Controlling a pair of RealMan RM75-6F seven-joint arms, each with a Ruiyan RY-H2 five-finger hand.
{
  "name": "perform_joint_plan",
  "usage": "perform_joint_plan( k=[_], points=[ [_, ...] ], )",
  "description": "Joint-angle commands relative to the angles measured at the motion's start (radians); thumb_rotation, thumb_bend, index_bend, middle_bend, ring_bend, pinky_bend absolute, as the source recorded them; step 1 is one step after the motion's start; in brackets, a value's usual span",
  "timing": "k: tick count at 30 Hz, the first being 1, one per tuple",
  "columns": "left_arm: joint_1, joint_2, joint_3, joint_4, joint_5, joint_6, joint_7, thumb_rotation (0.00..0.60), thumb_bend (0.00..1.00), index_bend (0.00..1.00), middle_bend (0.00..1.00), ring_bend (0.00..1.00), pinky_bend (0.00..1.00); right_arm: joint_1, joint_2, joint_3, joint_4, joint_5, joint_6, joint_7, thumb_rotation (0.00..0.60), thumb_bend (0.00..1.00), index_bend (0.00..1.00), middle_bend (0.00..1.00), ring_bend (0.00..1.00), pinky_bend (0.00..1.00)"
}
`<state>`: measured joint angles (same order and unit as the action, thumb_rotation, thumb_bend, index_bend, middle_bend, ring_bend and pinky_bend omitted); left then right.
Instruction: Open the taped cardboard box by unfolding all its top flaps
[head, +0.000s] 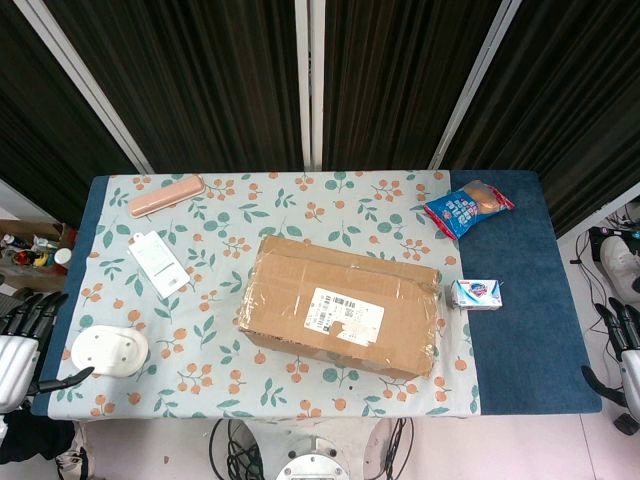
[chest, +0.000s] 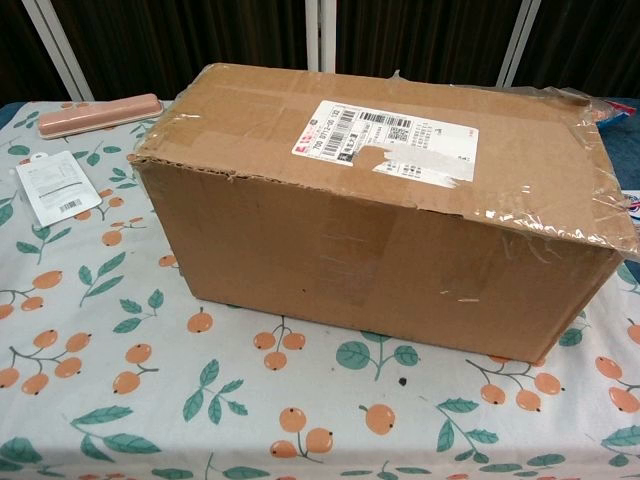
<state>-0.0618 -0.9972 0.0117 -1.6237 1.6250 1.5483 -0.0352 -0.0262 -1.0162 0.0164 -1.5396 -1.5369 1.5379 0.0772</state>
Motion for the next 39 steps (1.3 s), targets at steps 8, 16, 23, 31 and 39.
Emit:
perform_joint_plan(
  k=[8, 16, 23, 31, 39],
  points=[
    [0.004, 0.007, 0.003, -0.001, 0.007, 0.007, -0.004, 0.356, 0.00, 0.06, 0.08, 0.07, 0.18, 0.000, -0.011, -0.005, 0.010, -0.005, -0.005, 0.004, 0.600, 0.18, 0.00, 0.00, 0.00, 0.00],
    [-0.080, 0.080, -0.046, -0.072, 0.036, -0.042, -0.030, 0.366, 0.00, 0.06, 0.08, 0.07, 0.18, 0.000, -0.004, 0.002, 0.001, 0.003, -0.001, -0.012, 0.600, 0.18, 0.00, 0.00, 0.00, 0.00],
    [-0.280, 0.209, -0.166, -0.216, -0.007, -0.230, -0.106, 0.420, 0.00, 0.08, 0.11, 0.07, 0.18, -0.002, -0.003, 0.007, 0.000, 0.011, 0.003, -0.022, 0.600, 0.18, 0.00, 0.00, 0.00, 0.00],
    [-0.538, 0.193, -0.287, -0.310, -0.199, -0.555, -0.193, 0.408, 0.00, 0.14, 0.17, 0.07, 0.18, -0.006, -0.011, 0.010, 0.007, 0.019, 0.006, -0.026, 0.600, 0.18, 0.00, 0.00, 0.00, 0.00],
    [-0.749, 0.045, -0.329, -0.240, -0.376, -0.821, -0.233, 0.179, 0.00, 0.18, 0.22, 0.07, 0.17, -0.014, -0.002, 0.014, 0.005, 0.021, 0.022, -0.023, 0.600, 0.18, 0.00, 0.00, 0.00, 0.00]
  ],
)
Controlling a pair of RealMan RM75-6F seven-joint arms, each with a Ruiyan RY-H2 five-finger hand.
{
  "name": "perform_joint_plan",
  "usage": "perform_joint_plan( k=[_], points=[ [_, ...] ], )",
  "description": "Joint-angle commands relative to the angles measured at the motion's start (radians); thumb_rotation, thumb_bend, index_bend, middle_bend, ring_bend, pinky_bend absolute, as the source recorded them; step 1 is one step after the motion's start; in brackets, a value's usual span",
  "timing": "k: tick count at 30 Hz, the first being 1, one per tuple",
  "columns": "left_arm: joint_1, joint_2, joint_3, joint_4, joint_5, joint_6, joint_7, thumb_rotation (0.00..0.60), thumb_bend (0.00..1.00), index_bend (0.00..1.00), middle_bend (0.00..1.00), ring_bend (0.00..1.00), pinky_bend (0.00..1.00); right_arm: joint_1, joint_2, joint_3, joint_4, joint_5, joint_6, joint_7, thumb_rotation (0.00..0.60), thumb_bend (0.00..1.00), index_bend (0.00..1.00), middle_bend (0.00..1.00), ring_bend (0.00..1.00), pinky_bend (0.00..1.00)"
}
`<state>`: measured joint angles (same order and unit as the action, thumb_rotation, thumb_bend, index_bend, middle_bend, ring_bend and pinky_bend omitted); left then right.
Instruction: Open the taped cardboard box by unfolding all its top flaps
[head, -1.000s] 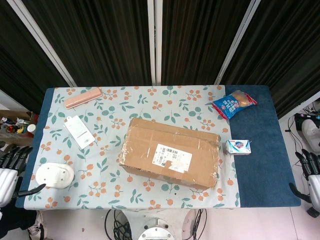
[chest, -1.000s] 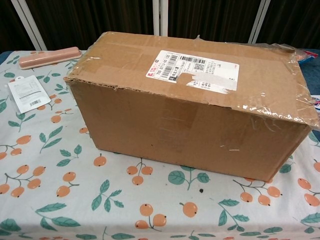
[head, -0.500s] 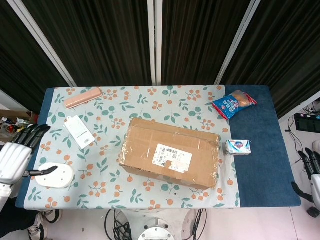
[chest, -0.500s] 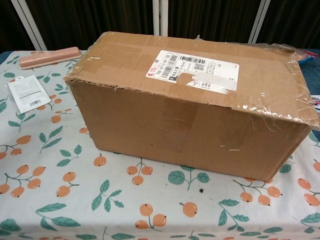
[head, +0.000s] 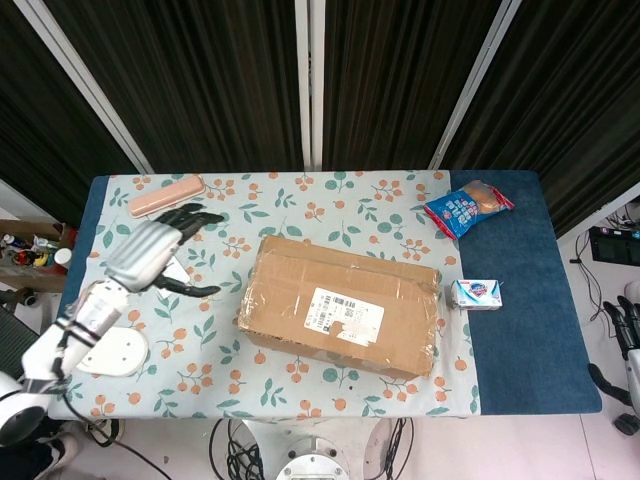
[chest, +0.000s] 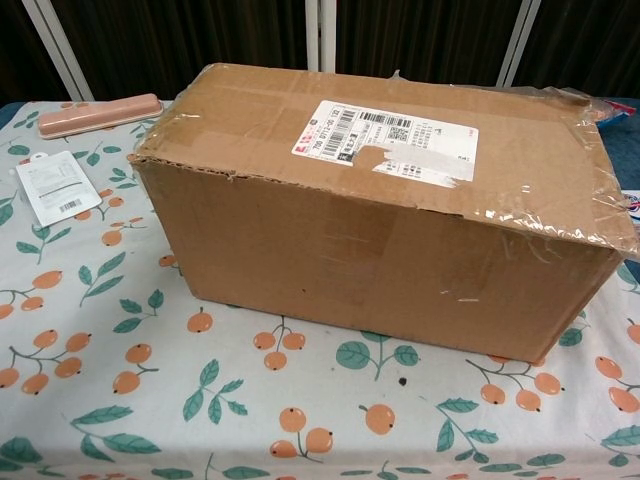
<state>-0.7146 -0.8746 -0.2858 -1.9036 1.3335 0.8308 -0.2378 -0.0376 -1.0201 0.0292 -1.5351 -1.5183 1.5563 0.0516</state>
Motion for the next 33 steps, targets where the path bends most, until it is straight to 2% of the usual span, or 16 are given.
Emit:
perform_joint_plan(
  k=[1, 3, 15, 20, 25, 33],
  points=[
    [-0.110, -0.092, -0.033, 0.052, -0.097, -0.119, -0.033, 0.157, 0.00, 0.18, 0.23, 0.07, 0.17, -0.004, 0.003, 0.002, 0.001, 0.003, 0.005, 0.004, 0.600, 0.18, 0.00, 0.00, 0.00, 0.00],
    [-0.138, -0.123, -0.033, 0.072, -0.127, -0.152, -0.042, 0.127, 0.00, 0.19, 0.24, 0.07, 0.17, -0.006, 0.005, 0.003, 0.005, 0.008, 0.005, 0.010, 0.600, 0.18, 0.00, 0.00, 0.00, 0.00],
    [-0.229, -0.245, 0.005, 0.174, -0.203, -0.250, -0.020, 0.100, 0.00, 0.19, 0.26, 0.07, 0.17, -0.010, -0.008, 0.009, 0.042, 0.026, -0.002, 0.038, 0.600, 0.18, 0.00, 0.00, 0.00, 0.00],
    [-0.234, -0.244, 0.018, 0.157, -0.198, -0.247, 0.000, 0.089, 0.00, 0.19, 0.32, 0.07, 0.17, -0.013, -0.010, 0.016, 0.051, 0.040, 0.000, 0.045, 0.600, 0.18, 0.00, 0.00, 0.00, 0.00],
    [-0.226, -0.238, 0.005, 0.120, -0.189, -0.210, -0.004, 0.087, 0.00, 0.19, 0.38, 0.07, 0.17, -0.013, -0.016, 0.016, 0.061, 0.029, 0.005, 0.057, 0.600, 0.18, 0.00, 0.00, 0.00, 0.00],
    [-0.188, -0.165, -0.019, 0.005, -0.144, -0.155, -0.047, 0.087, 0.00, 0.18, 0.50, 0.09, 0.17, -0.018, -0.016, 0.017, 0.067, 0.022, 0.018, 0.072, 0.600, 0.18, 0.00, 0.00, 0.00, 0.00]
  ],
)
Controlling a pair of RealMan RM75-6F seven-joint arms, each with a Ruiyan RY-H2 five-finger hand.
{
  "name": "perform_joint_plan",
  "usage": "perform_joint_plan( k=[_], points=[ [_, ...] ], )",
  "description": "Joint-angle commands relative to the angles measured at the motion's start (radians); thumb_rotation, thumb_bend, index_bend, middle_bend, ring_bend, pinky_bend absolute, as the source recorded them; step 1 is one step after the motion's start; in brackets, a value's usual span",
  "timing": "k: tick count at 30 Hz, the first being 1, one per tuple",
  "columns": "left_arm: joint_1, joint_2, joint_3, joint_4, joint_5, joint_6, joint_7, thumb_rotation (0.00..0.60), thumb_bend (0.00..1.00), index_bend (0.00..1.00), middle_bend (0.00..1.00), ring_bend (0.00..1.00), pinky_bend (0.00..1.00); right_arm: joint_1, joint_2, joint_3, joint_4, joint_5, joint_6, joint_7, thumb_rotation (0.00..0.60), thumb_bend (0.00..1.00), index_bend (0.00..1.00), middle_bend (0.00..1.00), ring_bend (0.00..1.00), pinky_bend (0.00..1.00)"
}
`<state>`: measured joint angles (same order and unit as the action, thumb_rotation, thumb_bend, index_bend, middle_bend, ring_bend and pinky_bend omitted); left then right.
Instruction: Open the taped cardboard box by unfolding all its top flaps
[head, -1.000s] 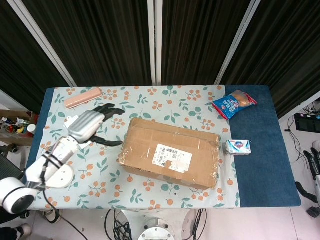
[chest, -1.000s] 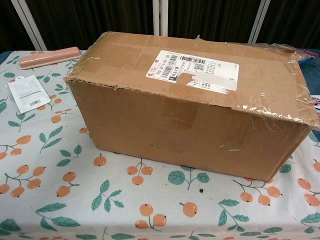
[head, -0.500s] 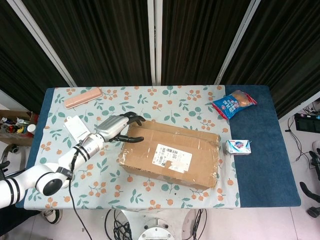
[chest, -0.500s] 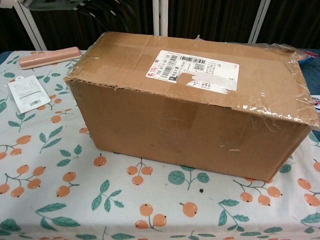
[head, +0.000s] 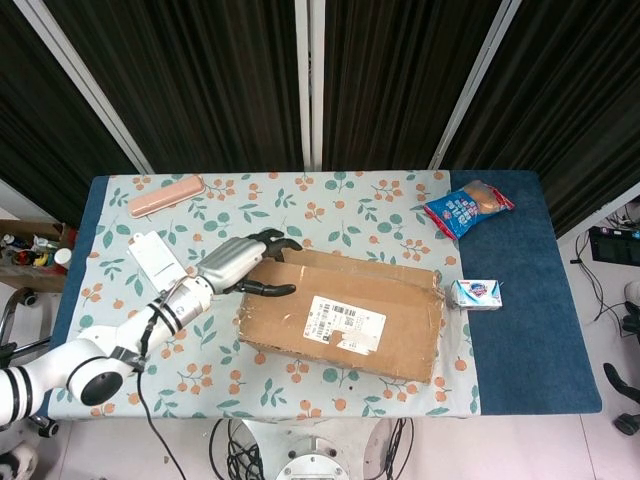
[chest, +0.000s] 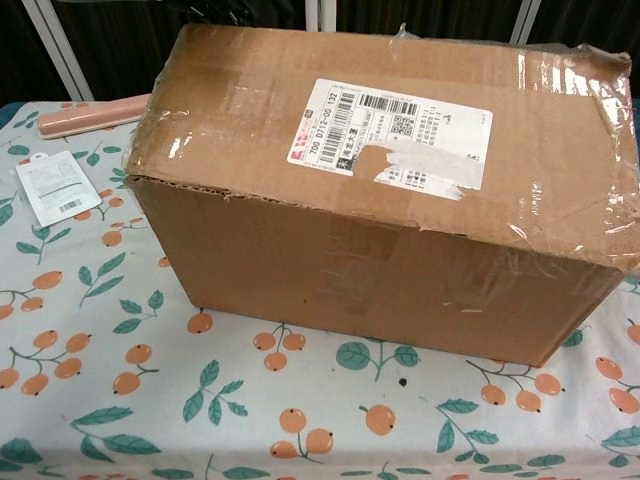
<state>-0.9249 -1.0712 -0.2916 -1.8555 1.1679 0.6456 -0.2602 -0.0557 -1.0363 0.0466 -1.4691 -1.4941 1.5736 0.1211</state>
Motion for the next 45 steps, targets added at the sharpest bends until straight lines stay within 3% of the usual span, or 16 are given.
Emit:
perform_joint_plan(
  k=[1, 7, 13, 18, 22, 25, 26, 27, 30, 33, 35, 39, 45],
  points=[
    [0.032, 0.042, -0.018, -0.058, 0.031, 0.045, -0.033, 0.089, 0.00, 0.18, 0.51, 0.09, 0.17, -0.001, 0.001, -0.001, 0.002, -0.004, 0.001, 0.003, 0.600, 0.18, 0.00, 0.00, 0.00, 0.00],
    [0.118, 0.188, -0.002, -0.195, 0.119, 0.112, -0.046, 0.091, 0.00, 0.12, 0.53, 0.11, 0.17, -0.003, -0.001, 0.002, 0.004, -0.029, 0.030, 0.027, 0.600, 0.18, 0.00, 0.00, 0.00, 0.00],
    [0.254, 0.382, 0.055, -0.350, 0.257, 0.157, -0.194, 0.092, 0.00, 0.11, 0.56, 0.14, 0.17, 0.005, -0.017, 0.013, 0.026, -0.070, 0.072, 0.052, 0.600, 0.18, 0.00, 0.00, 0.00, 0.00],
    [0.334, 0.529, 0.116, -0.389, 0.414, 0.171, -0.369, 0.086, 0.00, 0.09, 0.58, 0.16, 0.17, 0.015, -0.037, 0.011, 0.042, -0.098, 0.084, 0.063, 0.600, 0.18, 0.00, 0.00, 0.00, 0.00],
    [0.378, 0.594, 0.152, -0.346, 0.494, 0.212, -0.410, 0.086, 0.00, 0.09, 0.54, 0.16, 0.17, 0.024, -0.038, 0.005, 0.035, -0.118, 0.079, 0.050, 0.600, 0.18, 0.00, 0.00, 0.00, 0.00],
    [0.426, 0.588, 0.176, -0.296, 0.495, 0.267, -0.333, 0.114, 0.00, 0.09, 0.31, 0.16, 0.18, 0.039, -0.025, -0.002, 0.005, -0.150, 0.074, 0.022, 0.600, 0.18, 0.00, 0.00, 0.00, 0.00],
    [0.445, 0.576, 0.183, -0.281, 0.481, 0.288, -0.291, 0.147, 0.00, 0.09, 0.25, 0.15, 0.18, 0.044, -0.020, -0.003, -0.009, -0.162, 0.074, 0.009, 0.600, 0.18, 0.00, 0.00, 0.00, 0.00],
    [0.476, 0.551, 0.191, -0.260, 0.450, 0.328, -0.217, 0.225, 0.00, 0.09, 0.19, 0.14, 0.18, 0.052, -0.012, -0.003, -0.030, -0.180, 0.075, -0.009, 0.600, 0.18, 0.00, 0.00, 0.00, 0.00],
    [0.557, 0.452, 0.212, -0.195, 0.387, 0.447, 0.001, 0.411, 0.01, 0.09, 0.15, 0.13, 0.18, 0.080, 0.012, -0.001, -0.109, -0.222, 0.062, -0.048, 0.600, 0.18, 0.00, 0.00, 0.00, 0.00],
    [0.623, 0.364, 0.240, -0.130, 0.341, 0.525, 0.124, 0.502, 0.03, 0.09, 0.15, 0.13, 0.18, 0.123, 0.049, 0.008, -0.226, -0.246, 0.013, -0.100, 0.600, 0.18, 0.00, 0.00, 0.00, 0.00],
    [0.658, 0.322, 0.255, -0.089, 0.317, 0.562, 0.155, 0.537, 0.03, 0.09, 0.15, 0.13, 0.18, 0.166, 0.090, 0.019, -0.326, -0.259, -0.047, -0.150, 0.600, 0.18, 0.00, 0.00, 0.00, 0.00],
    [0.714, 0.269, 0.278, -0.015, 0.317, 0.632, 0.155, 0.543, 0.03, 0.09, 0.15, 0.13, 0.18, 0.263, 0.160, 0.055, -0.519, -0.224, -0.206, -0.246, 0.600, 0.18, 0.00, 0.00, 0.00, 0.00],
    [0.765, 0.227, 0.298, 0.068, 0.325, 0.690, 0.098, 0.542, 0.03, 0.09, 0.15, 0.13, 0.18, 0.405, 0.137, 0.102, -0.733, -0.077, -0.439, -0.448, 0.600, 0.18, 0.00, 0.00, 0.00, 0.00]
  ],
)
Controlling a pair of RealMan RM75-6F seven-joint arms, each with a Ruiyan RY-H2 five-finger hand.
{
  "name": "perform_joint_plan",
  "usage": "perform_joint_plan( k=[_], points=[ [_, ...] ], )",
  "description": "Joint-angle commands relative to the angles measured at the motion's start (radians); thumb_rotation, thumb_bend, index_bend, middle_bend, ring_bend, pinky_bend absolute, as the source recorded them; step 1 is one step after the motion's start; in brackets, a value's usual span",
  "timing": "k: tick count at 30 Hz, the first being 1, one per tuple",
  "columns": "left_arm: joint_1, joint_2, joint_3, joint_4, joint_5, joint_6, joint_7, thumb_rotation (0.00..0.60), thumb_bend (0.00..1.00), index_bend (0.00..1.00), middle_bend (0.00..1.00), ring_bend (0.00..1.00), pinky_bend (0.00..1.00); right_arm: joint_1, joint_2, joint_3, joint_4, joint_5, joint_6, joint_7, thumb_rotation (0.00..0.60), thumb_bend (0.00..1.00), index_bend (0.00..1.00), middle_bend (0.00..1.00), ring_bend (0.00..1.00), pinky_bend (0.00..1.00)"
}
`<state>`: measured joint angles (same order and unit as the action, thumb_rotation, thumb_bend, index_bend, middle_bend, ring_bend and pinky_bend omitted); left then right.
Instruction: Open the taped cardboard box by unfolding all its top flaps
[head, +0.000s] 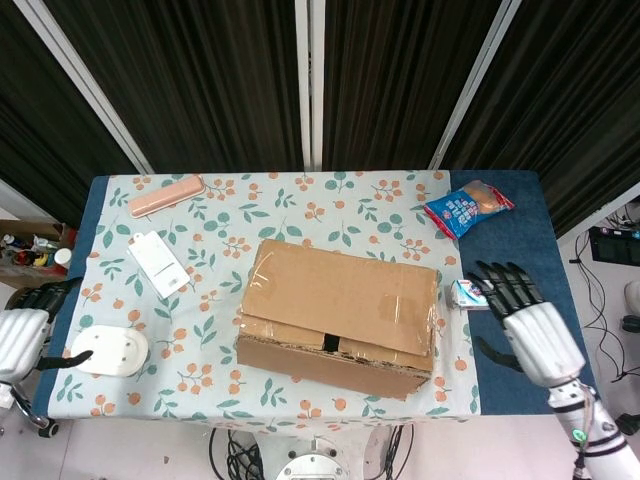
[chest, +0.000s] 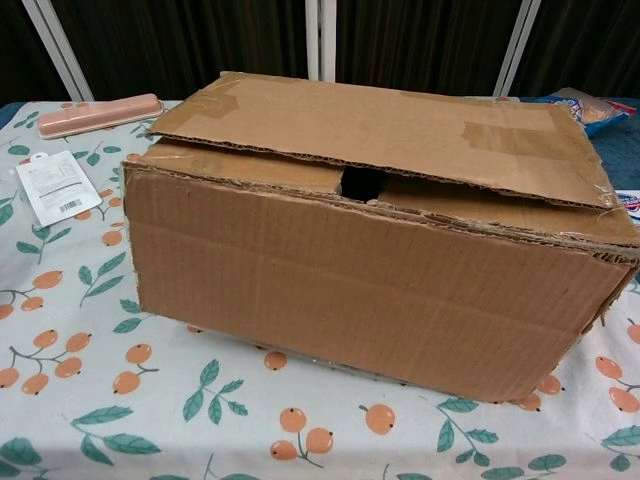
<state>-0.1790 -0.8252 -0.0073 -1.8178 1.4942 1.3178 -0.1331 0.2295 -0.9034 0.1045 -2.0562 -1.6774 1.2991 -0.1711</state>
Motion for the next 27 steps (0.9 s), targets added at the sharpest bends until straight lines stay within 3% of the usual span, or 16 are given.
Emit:
perform_joint_plan(
  k=[1, 6, 11, 27],
  points=[
    [0.022, -0.021, 0.016, 0.038, 0.000, 0.021, -0.038, 0.543, 0.03, 0.09, 0.15, 0.13, 0.18, 0.140, -0.011, 0.051, -0.164, 0.135, -0.191, -0.187, 0.600, 0.18, 0.00, 0.00, 0.00, 0.00],
    [0.031, -0.032, 0.019, 0.075, 0.009, 0.031, -0.065, 0.539, 0.03, 0.09, 0.15, 0.13, 0.18, 0.226, -0.117, 0.065, -0.209, 0.294, -0.272, -0.342, 0.600, 0.18, 0.00, 0.00, 0.00, 0.00],
    [0.033, -0.050, 0.020, 0.111, 0.021, 0.035, -0.101, 0.538, 0.03, 0.09, 0.15, 0.12, 0.18, 0.270, -0.207, 0.042, -0.203, 0.384, -0.282, -0.461, 0.600, 0.18, 0.00, 0.00, 0.00, 0.00],
    [0.048, -0.091, 0.041, 0.198, 0.036, 0.030, -0.179, 0.524, 0.03, 0.09, 0.15, 0.12, 0.18, 0.310, -0.377, -0.020, -0.160, 0.437, -0.184, -0.662, 0.600, 0.20, 0.00, 0.00, 0.00, 0.00]
  ],
)
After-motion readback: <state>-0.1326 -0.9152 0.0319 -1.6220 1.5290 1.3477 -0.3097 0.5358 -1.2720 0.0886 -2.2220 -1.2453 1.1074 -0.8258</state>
